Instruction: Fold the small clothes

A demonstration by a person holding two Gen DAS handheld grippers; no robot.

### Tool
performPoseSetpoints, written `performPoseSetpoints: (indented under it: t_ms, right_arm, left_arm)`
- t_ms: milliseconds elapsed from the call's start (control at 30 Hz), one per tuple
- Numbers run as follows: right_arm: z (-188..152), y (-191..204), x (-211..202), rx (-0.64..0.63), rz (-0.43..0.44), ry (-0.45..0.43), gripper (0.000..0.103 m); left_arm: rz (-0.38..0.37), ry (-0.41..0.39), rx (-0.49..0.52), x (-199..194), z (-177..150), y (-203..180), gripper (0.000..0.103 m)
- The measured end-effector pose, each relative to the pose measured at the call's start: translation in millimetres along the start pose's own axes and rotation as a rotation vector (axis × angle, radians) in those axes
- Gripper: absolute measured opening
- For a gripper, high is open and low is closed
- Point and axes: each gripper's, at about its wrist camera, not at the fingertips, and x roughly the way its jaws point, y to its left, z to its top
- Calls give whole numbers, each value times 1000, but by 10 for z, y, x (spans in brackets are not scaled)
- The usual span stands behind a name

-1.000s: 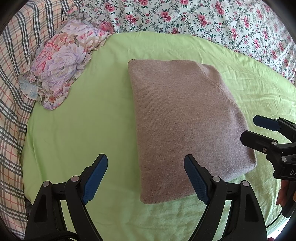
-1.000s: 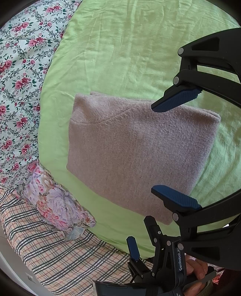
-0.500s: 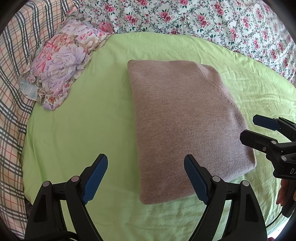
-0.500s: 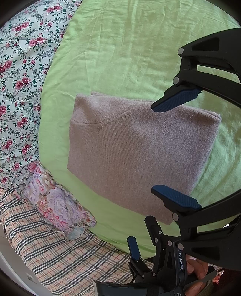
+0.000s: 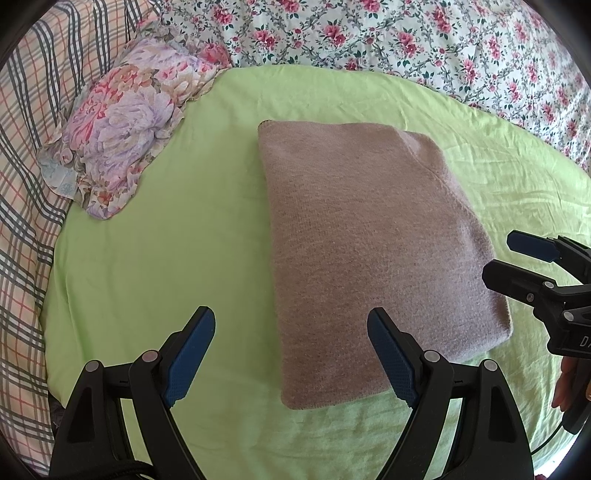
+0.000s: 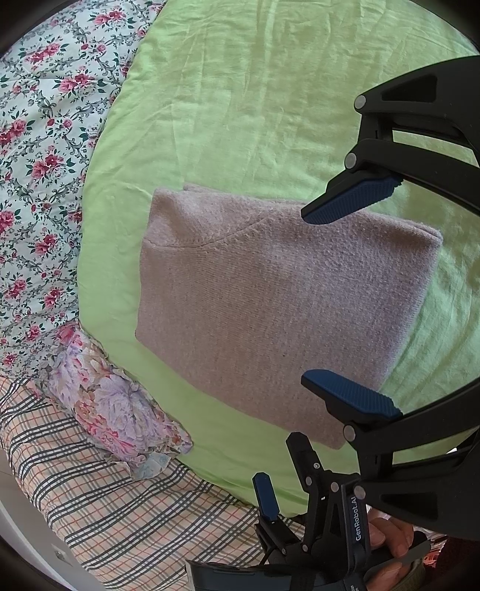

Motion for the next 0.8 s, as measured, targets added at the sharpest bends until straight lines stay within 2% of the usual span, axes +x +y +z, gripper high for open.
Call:
performPoseSetpoints:
  t_ms: [800]
  right_arm:
    - [45,-3,-23,4,-2,-7,81]
  left_arm:
    - [0,0,4,-9,-2,-32,85]
